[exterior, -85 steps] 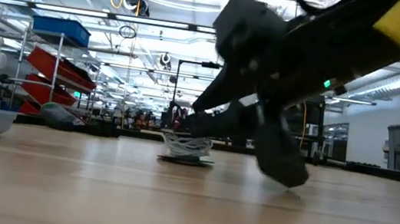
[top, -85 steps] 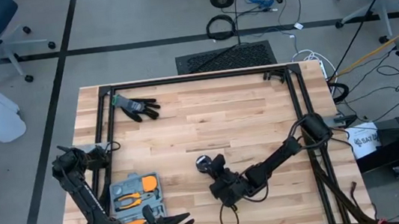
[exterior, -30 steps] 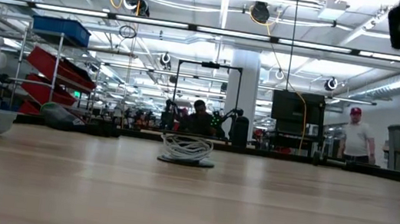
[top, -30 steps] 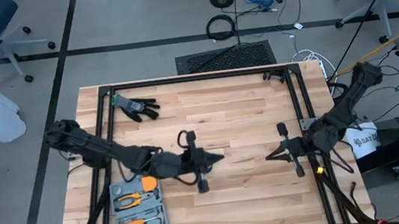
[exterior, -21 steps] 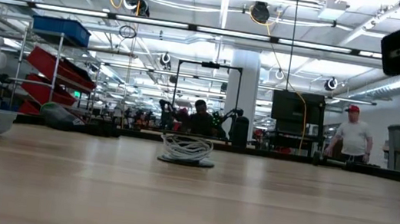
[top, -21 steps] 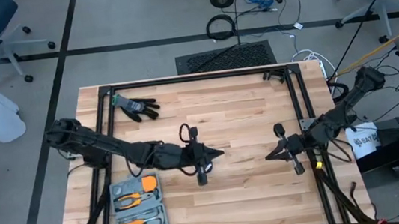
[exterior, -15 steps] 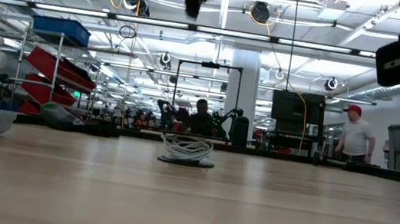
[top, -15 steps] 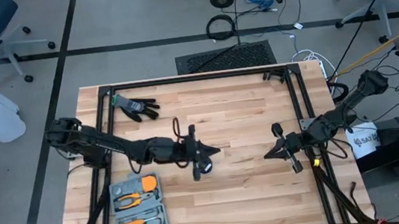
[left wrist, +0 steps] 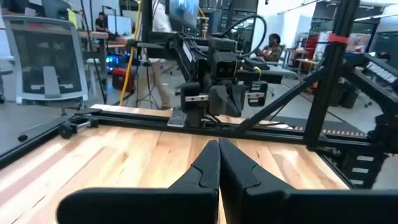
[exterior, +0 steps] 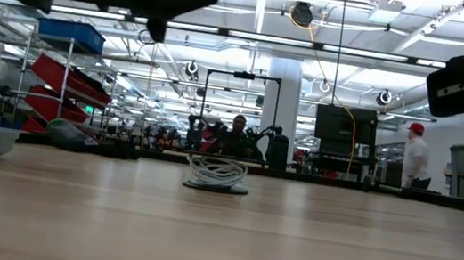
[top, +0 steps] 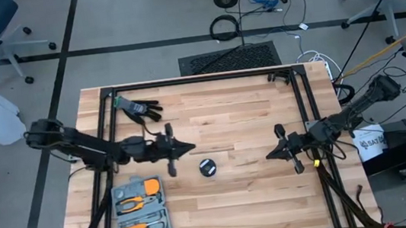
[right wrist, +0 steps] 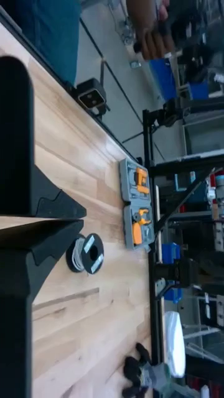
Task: Coil cords
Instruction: Return to Home Position
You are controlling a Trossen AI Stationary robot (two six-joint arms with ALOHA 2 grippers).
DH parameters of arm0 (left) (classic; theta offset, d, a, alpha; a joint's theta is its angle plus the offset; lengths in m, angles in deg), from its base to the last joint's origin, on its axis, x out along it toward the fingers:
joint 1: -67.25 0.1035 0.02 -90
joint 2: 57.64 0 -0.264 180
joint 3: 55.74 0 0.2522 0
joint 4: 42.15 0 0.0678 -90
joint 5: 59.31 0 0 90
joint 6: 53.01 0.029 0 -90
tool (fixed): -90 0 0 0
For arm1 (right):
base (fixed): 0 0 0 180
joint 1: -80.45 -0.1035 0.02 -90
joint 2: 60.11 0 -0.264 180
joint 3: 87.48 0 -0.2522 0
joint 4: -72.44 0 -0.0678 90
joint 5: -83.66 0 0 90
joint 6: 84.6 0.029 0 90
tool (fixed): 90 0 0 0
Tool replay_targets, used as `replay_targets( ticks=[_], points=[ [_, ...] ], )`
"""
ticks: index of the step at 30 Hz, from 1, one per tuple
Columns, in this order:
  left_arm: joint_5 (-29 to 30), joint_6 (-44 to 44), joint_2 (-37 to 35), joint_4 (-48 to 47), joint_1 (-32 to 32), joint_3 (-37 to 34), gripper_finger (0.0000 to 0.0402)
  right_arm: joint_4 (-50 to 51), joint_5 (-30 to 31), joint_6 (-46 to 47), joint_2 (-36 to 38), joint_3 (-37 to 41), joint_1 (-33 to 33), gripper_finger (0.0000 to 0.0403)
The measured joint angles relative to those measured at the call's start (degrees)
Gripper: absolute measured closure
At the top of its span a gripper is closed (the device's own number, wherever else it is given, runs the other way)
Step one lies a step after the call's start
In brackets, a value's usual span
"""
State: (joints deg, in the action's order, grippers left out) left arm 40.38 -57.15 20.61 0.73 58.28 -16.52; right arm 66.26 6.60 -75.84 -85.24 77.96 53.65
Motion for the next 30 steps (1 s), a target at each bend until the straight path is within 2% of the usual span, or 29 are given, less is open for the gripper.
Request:
replay_targets(
  ticks=[5,12,20,30],
  points=[
    [-2.1,0.4,-7.5,-0.1,0.6,-5.5,0.0401,0.4,-2.9,1.5,0.0,0.0,1.4,0.0403],
    [-3.7,0.2,-14.7,-0.2,1.7,-13.4,0.0402,0.5,-1.1,4.2,0.0,0.0,1.4,0.0403],
    [-3.9,-2.6,-16.0,-0.2,1.2,-17.6,0.0402,0.8,2.3,4.8,0.0,0.0,1.4,0.0403],
    [-2.8,-1.5,-15.9,2.0,-0.3,-22.7,0.0402,2.5,2.2,5.8,0.0,0.0,1.4,0.0403]
  ],
)
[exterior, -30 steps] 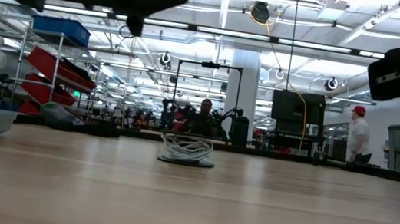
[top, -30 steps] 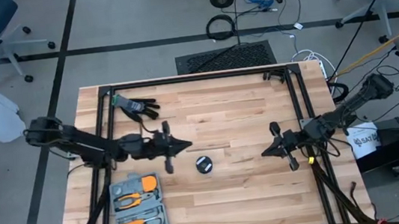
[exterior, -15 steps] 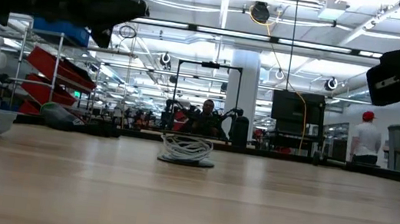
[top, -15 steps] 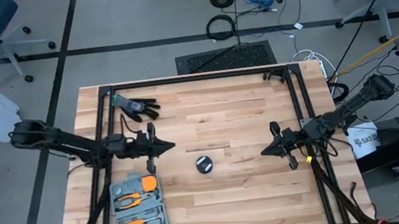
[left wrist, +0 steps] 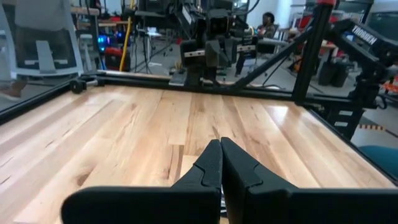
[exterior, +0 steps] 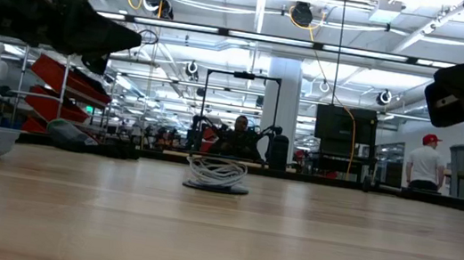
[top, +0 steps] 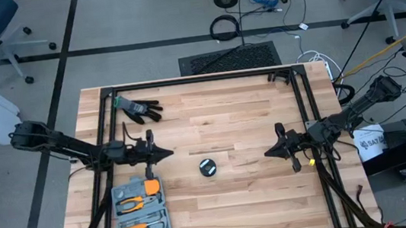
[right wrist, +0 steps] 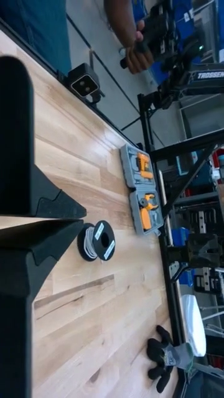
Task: Coil cords
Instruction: Return to Home Position
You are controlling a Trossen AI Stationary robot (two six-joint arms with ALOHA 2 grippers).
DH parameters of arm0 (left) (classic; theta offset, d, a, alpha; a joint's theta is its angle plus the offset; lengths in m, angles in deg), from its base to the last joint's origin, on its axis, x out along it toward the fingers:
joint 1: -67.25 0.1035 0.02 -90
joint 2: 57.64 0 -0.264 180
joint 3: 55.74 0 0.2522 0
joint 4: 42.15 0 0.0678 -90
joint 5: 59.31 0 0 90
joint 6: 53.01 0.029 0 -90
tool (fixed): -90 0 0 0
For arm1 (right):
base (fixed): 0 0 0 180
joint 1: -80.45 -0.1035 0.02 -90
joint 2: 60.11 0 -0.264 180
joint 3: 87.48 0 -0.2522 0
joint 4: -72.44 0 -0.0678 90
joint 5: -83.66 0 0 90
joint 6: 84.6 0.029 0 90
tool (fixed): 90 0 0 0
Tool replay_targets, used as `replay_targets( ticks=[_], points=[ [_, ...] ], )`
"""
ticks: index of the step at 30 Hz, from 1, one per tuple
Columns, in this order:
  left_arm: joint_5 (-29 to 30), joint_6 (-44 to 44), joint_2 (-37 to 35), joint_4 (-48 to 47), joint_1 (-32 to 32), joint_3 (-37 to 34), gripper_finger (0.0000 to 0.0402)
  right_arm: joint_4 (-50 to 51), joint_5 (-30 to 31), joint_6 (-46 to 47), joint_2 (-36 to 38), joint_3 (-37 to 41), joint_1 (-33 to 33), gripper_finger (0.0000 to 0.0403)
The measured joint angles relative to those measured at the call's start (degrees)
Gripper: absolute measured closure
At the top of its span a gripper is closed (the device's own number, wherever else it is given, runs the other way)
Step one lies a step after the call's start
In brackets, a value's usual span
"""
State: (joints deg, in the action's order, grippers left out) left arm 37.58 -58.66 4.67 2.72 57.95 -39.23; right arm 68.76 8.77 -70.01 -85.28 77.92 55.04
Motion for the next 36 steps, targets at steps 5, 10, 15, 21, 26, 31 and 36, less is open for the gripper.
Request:
replay_targets(
  ticks=[5,10,15,21,26,31,36],
  points=[
    [1.0,0.1,0.0,3.6,-0.2,-2.3,0.0402,-0.9,0.0,-0.4,0.0,0.0,0.0,0.0403],
    [0.5,1.7,-0.4,3.8,-0.2,-2.3,0.0402,-1.5,1.5,-0.9,0.0,0.0,0.0,0.0403],
    [-2.0,2.7,-3.6,4.1,-0.2,-2.3,0.0402,-1.6,1.7,-2.2,0.1,0.0,0.0,0.0403],
    [-2.6,4.5,-9.9,0.6,-0.2,-2.3,0.0402,-1.6,1.2,-4.5,2.1,0.0,0.0,0.0403],
    [-2.4,4.5,-15.9,-6.7,-0.2,-2.3,0.0402,0.8,0.8,-7.5,7.6,0.0,0.0,0.0403],
    [-2.3,5.5,-23.9,-11.8,-0.2,-2.3,0.0402,8.2,1.0,-7.6,15.0,0.0,0.0,0.0403],
    [0.0,6.0,-33.7,-21.3,-0.2,-2.3,0.0402,12.7,1.3,-9.0,22.0,0.0,0.0,0.0403]
  ],
)
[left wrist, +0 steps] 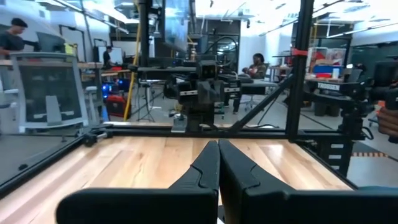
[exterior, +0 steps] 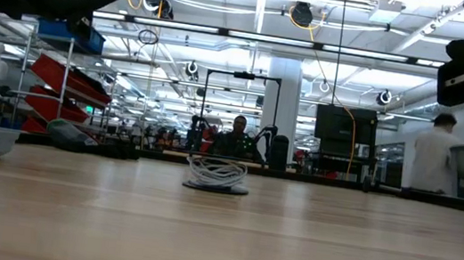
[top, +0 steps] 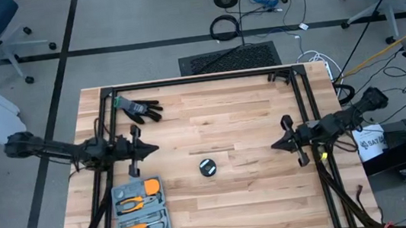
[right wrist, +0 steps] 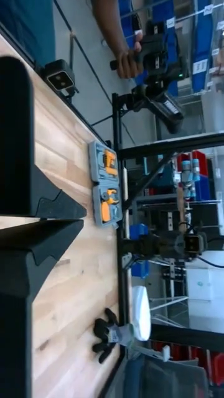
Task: Coil cords
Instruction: Return to Home Position
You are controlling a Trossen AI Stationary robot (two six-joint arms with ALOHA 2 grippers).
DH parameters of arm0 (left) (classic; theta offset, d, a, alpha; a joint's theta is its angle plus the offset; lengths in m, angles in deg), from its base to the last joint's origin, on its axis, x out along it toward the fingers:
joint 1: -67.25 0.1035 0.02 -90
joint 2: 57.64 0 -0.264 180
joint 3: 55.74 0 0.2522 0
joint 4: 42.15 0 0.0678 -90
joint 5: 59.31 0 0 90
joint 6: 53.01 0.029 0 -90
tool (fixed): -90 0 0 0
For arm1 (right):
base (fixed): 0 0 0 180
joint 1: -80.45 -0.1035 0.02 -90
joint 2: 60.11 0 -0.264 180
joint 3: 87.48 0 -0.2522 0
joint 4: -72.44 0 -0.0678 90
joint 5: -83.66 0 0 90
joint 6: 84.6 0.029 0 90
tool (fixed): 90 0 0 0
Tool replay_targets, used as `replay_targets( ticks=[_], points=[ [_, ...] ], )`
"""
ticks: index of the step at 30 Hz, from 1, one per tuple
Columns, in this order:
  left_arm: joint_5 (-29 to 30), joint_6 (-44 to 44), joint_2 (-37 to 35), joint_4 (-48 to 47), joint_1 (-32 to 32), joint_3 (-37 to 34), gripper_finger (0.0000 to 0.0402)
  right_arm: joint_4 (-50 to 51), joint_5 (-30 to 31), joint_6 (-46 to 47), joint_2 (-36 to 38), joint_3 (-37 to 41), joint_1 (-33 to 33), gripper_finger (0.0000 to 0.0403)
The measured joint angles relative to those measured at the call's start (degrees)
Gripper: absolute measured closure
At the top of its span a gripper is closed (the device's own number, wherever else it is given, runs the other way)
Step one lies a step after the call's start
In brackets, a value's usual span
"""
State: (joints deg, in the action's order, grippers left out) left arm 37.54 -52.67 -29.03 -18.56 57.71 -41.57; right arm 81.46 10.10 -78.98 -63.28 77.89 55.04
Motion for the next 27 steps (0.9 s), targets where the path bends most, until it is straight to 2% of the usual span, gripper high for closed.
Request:
replay_targets(
  ticks=[3,11,16,22,27],
  points=[
    [0.8,-1.1,-5.2,-5.2,0.0,0.0,0.0402,1.3,0.3,-1.1,3.1,0.0,0.2,0.0403],
    [1.4,-1.4,-14.5,-17.7,-0.8,0.0,0.0402,1.5,1.1,-2.1,3.0,-0.1,2.0,0.0403],
    [1.6,-0.8,-19.8,-25.2,-0.8,0.0,0.0402,1.9,-1.4,-2.2,2.9,-0.1,2.5,0.0403],
    [2.6,0.2,-28.6,-32.4,-0.8,0.0,0.0402,1.9,-1.4,-2.2,2.9,-0.1,2.5,0.0403],
    [3.7,1.8,-28.6,-32.3,-0.7,0.6,0.0402,1.9,-1.5,-2.2,2.9,-0.2,2.5,0.0403]
  ],
)
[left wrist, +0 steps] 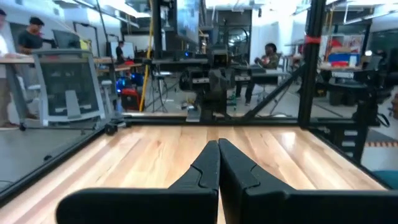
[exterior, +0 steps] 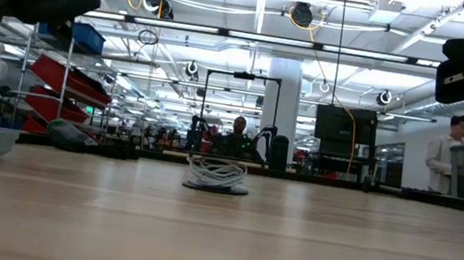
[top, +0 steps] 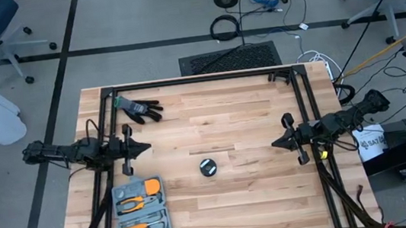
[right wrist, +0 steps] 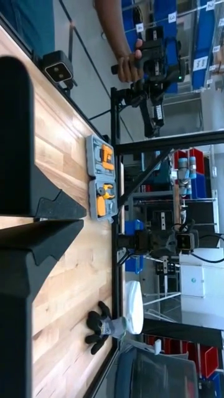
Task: Coil cords
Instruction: Return to Home Position
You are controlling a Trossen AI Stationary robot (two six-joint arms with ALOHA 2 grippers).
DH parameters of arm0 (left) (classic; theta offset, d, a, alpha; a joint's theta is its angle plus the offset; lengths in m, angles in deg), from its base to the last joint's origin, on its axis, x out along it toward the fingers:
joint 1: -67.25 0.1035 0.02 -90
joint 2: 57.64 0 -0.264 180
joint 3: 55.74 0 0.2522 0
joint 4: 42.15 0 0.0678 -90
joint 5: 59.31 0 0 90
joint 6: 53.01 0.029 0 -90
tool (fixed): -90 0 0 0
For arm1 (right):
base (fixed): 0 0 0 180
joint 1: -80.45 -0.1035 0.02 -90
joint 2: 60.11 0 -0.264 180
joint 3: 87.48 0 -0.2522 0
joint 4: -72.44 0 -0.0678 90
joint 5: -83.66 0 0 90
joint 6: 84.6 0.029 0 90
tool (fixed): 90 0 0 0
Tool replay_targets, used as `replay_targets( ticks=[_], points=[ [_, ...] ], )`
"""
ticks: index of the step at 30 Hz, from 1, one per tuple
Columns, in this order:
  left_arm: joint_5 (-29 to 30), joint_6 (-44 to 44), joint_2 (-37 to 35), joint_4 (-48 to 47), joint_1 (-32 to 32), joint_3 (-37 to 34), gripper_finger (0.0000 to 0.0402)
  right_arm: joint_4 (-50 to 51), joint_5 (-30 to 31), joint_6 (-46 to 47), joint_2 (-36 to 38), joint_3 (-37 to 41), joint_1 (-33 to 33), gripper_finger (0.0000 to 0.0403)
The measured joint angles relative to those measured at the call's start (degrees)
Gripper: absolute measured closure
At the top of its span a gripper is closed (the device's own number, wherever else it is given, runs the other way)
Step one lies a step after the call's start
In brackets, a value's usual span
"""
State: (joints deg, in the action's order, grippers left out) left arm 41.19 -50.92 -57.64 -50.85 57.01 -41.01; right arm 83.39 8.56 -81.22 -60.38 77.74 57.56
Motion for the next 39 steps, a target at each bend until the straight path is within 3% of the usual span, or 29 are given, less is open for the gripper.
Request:
replay_targets(
  ticks=[11,17,21,34,39],
  points=[
    [0.7,-2.0,0.0,-2.1,0.0,-0.5,0.0402,0.0,0.3,-0.5,0.0,0.0,0.3,0.0403],
    [-4.1,-3.2,0.0,-2.8,0.0,-0.5,0.0402,-0.1,0.6,-2.2,0.1,0.0,1.9,0.0403],
    [-3.0,-3.1,0.0,-2.6,0.0,-0.5,0.0402,-0.1,1.0,-4.7,0.1,0.0,4.5,0.0403],
    [-1.5,-1.8,0.0,-2.4,0.0,-0.5,0.0402,1.5,-17.1,-6.8,0.1,0.0,20.3,0.0403],
    [-1.5,-1.8,0.0,-2.4,0.0,-0.5,0.0402,1.8,-18.0,-7.9,0.1,0.0,23.1,0.0403]
  ],
)
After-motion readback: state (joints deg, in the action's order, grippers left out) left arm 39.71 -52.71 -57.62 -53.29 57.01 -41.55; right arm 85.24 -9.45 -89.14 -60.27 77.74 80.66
